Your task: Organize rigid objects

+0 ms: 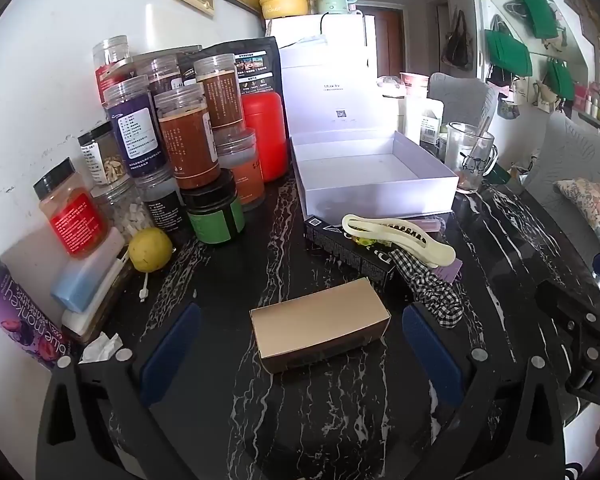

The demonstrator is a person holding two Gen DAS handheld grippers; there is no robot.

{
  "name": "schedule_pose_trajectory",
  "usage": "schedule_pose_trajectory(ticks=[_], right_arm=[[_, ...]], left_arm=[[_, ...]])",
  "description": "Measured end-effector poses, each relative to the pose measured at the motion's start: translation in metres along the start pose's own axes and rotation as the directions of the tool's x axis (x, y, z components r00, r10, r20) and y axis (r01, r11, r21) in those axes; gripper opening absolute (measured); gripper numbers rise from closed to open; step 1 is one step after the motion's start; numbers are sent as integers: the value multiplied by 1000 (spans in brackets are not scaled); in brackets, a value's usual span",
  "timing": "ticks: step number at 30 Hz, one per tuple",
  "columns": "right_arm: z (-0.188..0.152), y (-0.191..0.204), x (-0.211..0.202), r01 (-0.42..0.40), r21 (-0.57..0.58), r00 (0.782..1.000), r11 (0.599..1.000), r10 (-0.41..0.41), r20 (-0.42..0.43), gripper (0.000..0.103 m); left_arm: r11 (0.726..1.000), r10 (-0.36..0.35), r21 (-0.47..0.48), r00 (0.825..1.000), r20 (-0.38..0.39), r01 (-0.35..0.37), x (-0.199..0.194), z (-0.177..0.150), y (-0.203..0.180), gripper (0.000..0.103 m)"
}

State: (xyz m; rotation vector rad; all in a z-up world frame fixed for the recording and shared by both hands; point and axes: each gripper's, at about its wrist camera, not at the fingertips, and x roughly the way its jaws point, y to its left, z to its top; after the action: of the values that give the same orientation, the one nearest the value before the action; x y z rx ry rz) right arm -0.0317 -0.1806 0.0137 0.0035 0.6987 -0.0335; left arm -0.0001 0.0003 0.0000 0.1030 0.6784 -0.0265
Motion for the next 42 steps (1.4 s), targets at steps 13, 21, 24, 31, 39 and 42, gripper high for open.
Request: schedule_pose_trajectory(ticks=[13, 21, 24, 31, 39, 42], right_arm=[[4, 6, -8, 5, -5, 1000, 1000, -5, 4, 103], [-1, 3, -6, 2, -8, 1000, 1000, -2, 6, 103], [-1, 2, -5, 2, -8, 1000, 1000, -2, 7, 103], [-1, 2, -5, 1, -7, 1000, 1000, -1, 7, 103], [-3, 3, -4, -1, -12, 1000, 1000, 1, 6, 103], [-3, 3, -4, -1, -12, 1000, 1000, 1, 5, 103]], left_arm=[[1000, -12, -4, 1000, -4, 12, -1, -4, 0, 103], [1000, -11, -3, 1000, -8, 11, -1, -5, 0, 103], [1000, -5, -2, 1000, -7, 5, -1, -5, 0, 103], [1000, -5, -3, 1000, -8, 5, -1, -6, -1, 103], [1000, -5, -6, 1000, -10, 5, -1, -7, 1, 103], [1000, -6, -6, 1000, -11, 6, -1, -7, 1, 103]])
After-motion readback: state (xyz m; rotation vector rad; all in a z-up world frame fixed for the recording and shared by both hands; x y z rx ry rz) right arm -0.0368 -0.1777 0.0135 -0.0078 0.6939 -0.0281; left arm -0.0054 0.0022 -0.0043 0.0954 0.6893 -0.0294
